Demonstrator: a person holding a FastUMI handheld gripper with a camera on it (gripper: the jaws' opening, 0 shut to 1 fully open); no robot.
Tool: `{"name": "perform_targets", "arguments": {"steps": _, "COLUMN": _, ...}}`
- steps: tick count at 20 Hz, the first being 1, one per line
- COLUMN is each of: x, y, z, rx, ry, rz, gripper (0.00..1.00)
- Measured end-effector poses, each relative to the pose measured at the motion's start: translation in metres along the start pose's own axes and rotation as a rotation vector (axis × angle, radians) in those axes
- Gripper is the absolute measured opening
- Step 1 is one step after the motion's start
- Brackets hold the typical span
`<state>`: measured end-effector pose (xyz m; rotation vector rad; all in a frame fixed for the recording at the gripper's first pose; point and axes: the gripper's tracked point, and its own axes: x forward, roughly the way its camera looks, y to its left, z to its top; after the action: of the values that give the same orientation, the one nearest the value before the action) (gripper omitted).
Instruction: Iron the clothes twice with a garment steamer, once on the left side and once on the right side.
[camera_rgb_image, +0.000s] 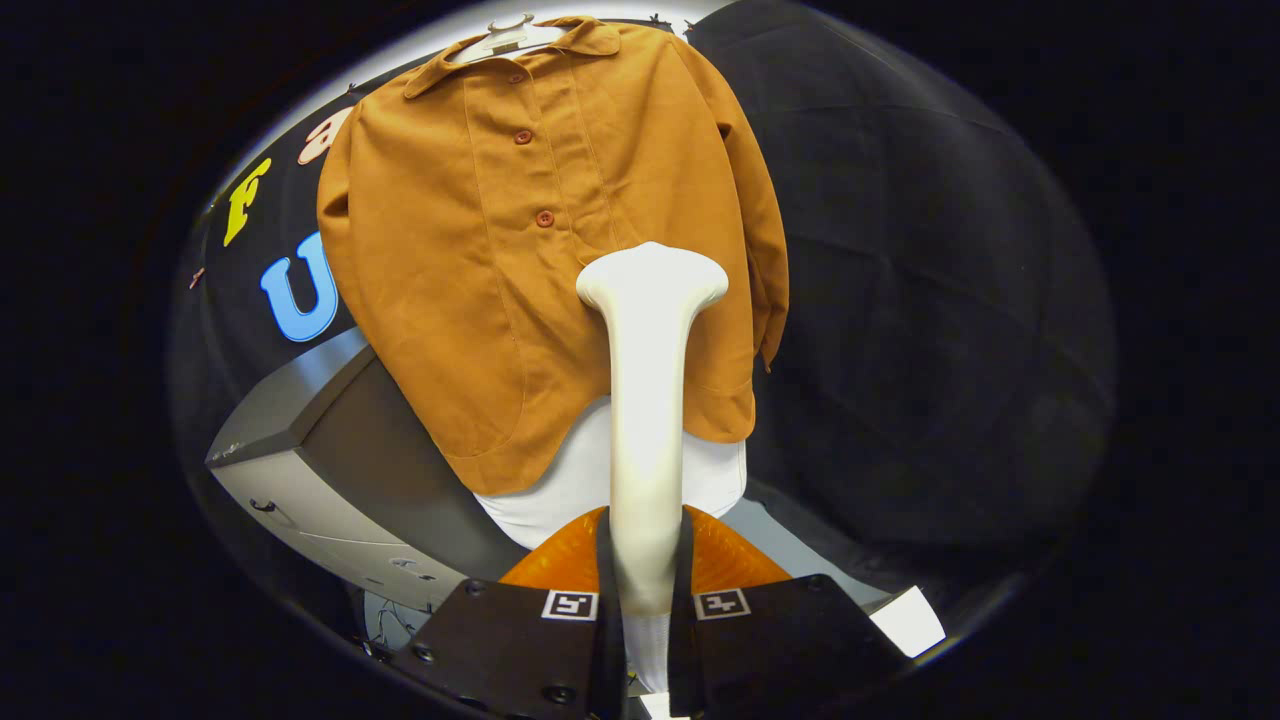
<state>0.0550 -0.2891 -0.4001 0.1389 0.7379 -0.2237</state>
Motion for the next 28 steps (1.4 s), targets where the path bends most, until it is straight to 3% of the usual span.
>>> {"name": "perform_targets", "arguments": {"steps": 6, "x": -0.036, "y": 0.007, "z": -0.018, "rx": -0.023, "ry": 0.003, "rz": -0.001, "gripper": 0.2}}
{"name": "perform_targets", "arguments": {"steps": 11, "x": -0.075, "y": 0.036, "z": -0.006, "rx": -0.053, "ry": -0.046, "rz": 0.03, "gripper": 0.2}}
{"name": "perform_targets", "arguments": {"steps": 28, "x": -0.185, "y": 0.164, "z": 0.138, "rx": -0.113, "ry": -0.326, "rz": 0.136, "gripper": 0.2}}
